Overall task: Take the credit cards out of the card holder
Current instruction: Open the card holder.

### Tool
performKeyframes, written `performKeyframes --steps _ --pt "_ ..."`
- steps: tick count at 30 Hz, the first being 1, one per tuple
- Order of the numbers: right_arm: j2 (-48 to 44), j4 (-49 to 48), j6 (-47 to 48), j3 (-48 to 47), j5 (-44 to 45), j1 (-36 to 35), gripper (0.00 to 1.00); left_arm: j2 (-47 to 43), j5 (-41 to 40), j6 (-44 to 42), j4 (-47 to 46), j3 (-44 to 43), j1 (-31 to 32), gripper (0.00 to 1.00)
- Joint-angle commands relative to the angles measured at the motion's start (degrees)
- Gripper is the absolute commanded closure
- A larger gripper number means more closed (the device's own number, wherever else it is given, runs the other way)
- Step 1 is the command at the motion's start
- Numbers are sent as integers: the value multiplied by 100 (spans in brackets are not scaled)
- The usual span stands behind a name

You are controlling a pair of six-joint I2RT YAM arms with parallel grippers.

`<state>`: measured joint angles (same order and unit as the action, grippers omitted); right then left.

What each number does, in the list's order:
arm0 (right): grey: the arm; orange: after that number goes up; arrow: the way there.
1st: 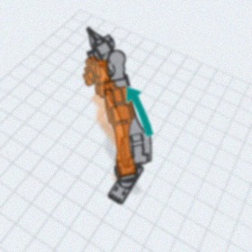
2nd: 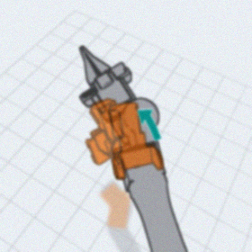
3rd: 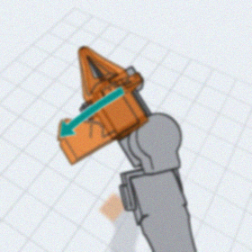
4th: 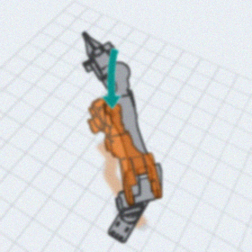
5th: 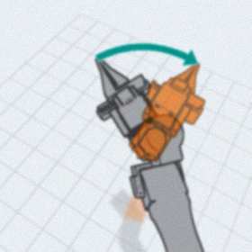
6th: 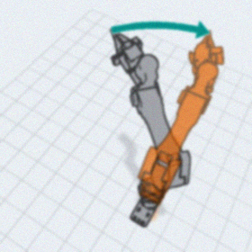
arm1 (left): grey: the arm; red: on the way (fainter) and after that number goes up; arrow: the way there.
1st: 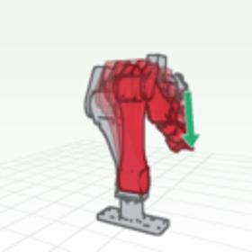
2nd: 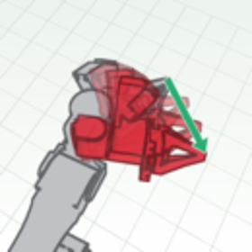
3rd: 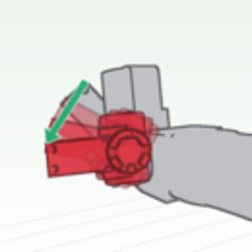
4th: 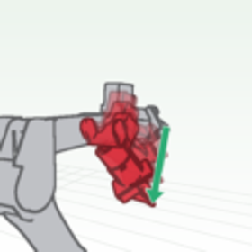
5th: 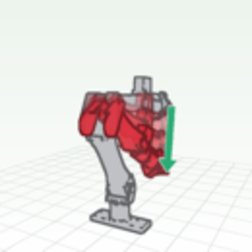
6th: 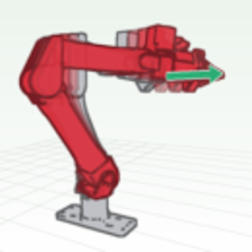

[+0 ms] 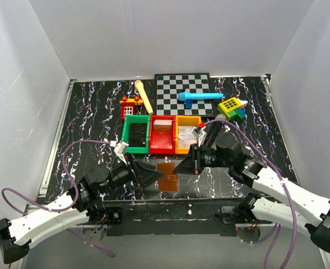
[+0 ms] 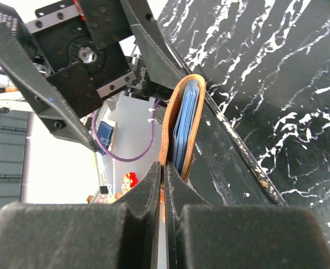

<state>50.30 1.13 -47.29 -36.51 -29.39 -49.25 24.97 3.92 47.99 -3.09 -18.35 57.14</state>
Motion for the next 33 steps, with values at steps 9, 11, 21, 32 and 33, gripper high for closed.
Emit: performKeyframes --steps 9,11,21,32,33 --pt "-135 -1325 -360 109 -709 -32 99 -221 267 -88 -271 95 -28 2" --pt "-100 -1378 -369 100 -752 -32 99 -238 223 -97 -210 86 -37 2" --pt "111 -1255 -316 -215 -990 -32 99 -511 -23 -447 221 -160 -37 2" --pt "182 -965 -193 -682 -1131 -32 99 -792 20 -439 81 -37 -54 2" --pt "155 -948 -193 -682 -1122 -32 99 -757 64 -448 20 -37 -54 2"
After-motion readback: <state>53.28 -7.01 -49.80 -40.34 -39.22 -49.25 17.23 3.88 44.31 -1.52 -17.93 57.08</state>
